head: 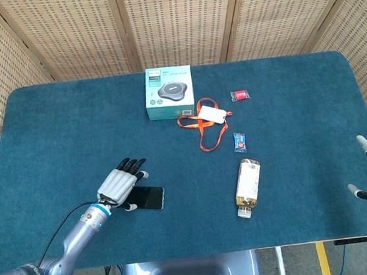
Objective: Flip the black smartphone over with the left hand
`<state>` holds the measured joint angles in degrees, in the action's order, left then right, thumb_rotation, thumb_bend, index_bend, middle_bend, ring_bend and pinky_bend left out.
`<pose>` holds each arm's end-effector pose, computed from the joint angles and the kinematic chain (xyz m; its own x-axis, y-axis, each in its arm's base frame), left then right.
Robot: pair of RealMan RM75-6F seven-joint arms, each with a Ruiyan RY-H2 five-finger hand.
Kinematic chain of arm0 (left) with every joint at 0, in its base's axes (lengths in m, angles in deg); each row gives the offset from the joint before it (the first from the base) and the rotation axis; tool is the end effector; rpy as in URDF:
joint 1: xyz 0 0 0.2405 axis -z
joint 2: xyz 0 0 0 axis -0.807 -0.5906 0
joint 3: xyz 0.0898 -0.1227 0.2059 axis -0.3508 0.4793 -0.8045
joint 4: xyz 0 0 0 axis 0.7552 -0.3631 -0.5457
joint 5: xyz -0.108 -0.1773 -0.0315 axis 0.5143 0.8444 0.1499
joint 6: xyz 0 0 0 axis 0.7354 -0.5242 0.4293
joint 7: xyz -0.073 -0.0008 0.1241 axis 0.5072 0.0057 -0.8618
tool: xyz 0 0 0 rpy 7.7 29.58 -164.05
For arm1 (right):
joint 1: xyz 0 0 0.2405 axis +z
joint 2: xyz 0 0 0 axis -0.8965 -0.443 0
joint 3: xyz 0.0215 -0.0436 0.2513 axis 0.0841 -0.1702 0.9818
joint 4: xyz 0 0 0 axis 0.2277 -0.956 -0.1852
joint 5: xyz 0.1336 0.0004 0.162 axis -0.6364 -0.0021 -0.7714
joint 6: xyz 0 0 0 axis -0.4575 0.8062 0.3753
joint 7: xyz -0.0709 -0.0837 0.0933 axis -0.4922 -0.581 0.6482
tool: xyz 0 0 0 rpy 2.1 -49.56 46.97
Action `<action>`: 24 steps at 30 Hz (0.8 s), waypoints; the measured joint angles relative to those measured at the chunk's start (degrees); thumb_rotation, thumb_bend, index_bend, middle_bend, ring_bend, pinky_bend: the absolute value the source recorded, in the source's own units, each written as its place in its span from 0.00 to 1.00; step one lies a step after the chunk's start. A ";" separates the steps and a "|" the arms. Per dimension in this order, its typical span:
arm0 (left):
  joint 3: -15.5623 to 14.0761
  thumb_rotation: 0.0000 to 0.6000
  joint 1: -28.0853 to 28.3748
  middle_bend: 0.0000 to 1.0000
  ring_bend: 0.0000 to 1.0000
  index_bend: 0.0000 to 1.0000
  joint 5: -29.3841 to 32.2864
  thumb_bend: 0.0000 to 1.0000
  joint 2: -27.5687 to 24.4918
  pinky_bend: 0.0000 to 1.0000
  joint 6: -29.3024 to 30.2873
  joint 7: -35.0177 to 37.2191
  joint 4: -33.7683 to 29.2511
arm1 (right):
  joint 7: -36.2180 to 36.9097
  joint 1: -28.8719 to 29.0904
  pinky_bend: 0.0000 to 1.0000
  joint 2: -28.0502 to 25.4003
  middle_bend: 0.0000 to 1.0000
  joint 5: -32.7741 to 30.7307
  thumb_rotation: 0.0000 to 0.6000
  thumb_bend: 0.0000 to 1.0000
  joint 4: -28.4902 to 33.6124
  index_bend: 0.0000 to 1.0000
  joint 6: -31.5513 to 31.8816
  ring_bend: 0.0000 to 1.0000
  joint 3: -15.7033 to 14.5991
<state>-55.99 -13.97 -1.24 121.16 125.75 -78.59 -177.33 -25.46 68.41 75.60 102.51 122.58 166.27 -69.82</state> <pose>-0.1480 0.3108 -0.0268 0.6047 0.3755 0.7023 0.7722 -0.4922 -0.4018 -0.3264 -0.1974 0.1856 0.4286 0.1186 0.8957 -0.9035 0.0460 0.4262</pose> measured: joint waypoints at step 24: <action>-4.56 1.00 11.91 0.00 0.00 0.27 24.64 0.00 11.64 0.00 9.54 -16.64 0.98 | 2.55 -0.07 0.00 -0.59 0.00 -0.31 1.00 0.00 -0.51 0.00 -0.34 0.00 0.11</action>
<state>-60.55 -2.05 23.40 132.80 135.29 -95.23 -176.35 -22.91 68.34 75.01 102.21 122.07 165.93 -69.70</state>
